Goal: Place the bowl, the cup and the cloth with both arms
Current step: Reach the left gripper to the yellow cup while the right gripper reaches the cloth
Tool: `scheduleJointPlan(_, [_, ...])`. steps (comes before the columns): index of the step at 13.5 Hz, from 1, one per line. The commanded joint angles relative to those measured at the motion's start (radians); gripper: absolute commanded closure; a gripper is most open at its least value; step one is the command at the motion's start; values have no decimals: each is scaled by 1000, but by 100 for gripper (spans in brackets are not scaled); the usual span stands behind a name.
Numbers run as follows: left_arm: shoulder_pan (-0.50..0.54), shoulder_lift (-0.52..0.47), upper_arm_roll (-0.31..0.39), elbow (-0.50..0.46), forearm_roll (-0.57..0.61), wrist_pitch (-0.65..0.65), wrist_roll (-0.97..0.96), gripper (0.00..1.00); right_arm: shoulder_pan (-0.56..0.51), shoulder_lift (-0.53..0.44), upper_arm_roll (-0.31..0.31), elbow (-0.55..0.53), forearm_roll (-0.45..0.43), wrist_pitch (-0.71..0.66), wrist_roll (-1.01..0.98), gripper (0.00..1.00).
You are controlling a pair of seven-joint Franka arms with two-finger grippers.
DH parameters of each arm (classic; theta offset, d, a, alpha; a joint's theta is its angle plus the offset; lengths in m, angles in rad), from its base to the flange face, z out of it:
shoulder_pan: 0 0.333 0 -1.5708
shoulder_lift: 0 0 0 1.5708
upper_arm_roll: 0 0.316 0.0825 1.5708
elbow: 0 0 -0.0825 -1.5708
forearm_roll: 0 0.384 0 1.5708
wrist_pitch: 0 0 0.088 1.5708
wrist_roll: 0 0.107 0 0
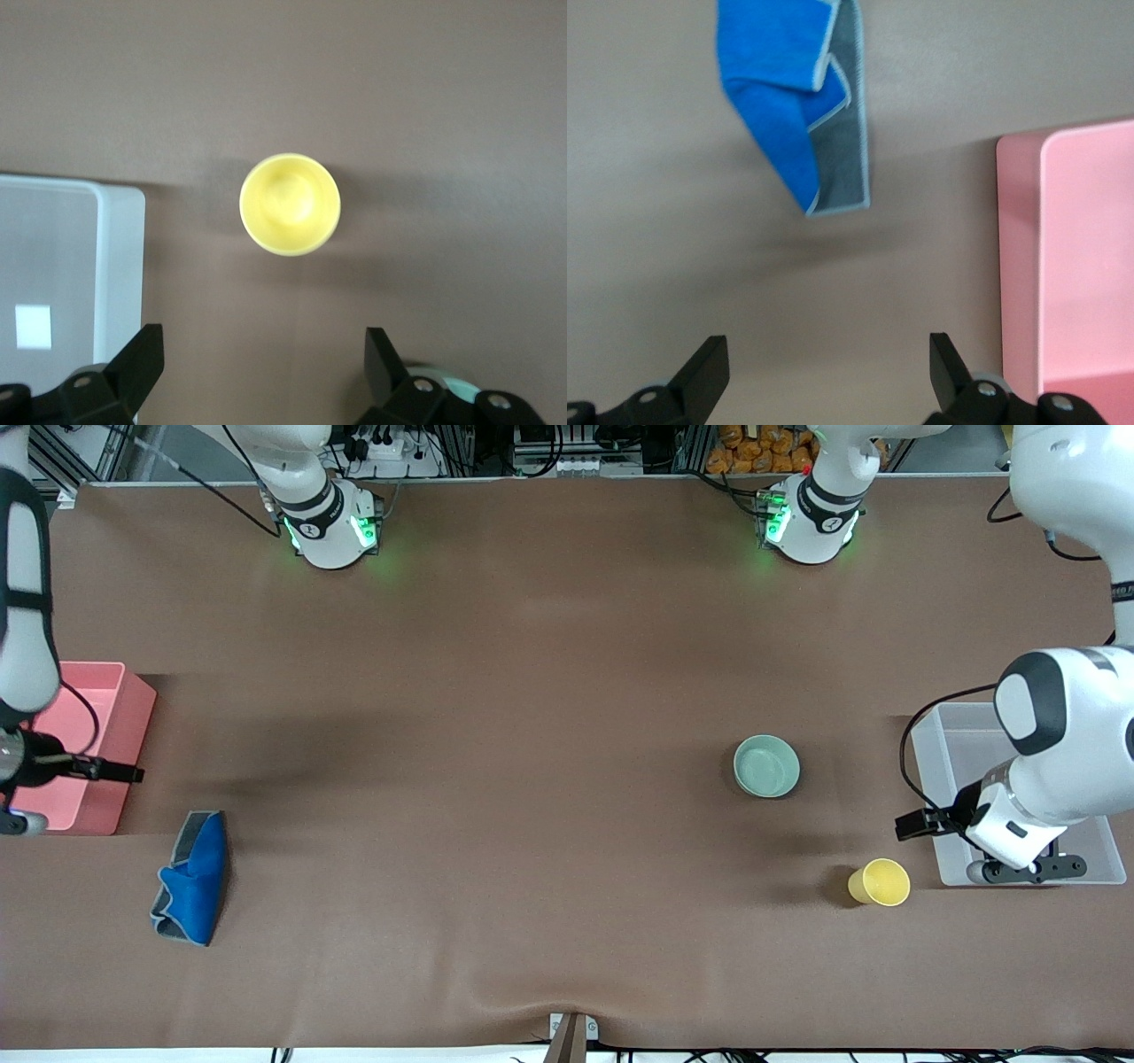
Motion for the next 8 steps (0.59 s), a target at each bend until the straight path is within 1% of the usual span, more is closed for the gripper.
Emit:
scheduleJointPlan(1, [-2, 98, 8, 67, -3, 76, 7, 0, -17, 50, 14, 30, -13, 62, 4, 0])
scheduleJointPlan(3, [-2, 136, 10, 66, 41, 112, 19, 0, -24, 92, 14, 30, -15, 121, 4, 0])
scheduleJointPlan(4, [0, 153, 10, 66, 52, 130, 21, 3, -30, 110, 14, 30, -12, 148, 2, 0])
scheduleJointPlan(5, [1, 170, 10, 66, 55, 168, 22, 7, -43, 129, 14, 30, -4, 171, 2, 0])
scheduleJointPlan(7, [0, 193, 10, 66, 53, 201, 22, 21, -53, 172, 15, 30, 1, 249, 2, 0])
scheduleJointPlan(8, [0, 204, 10, 66, 53, 213, 23, 24, -48, 190, 17, 30, 2, 295, 7, 0])
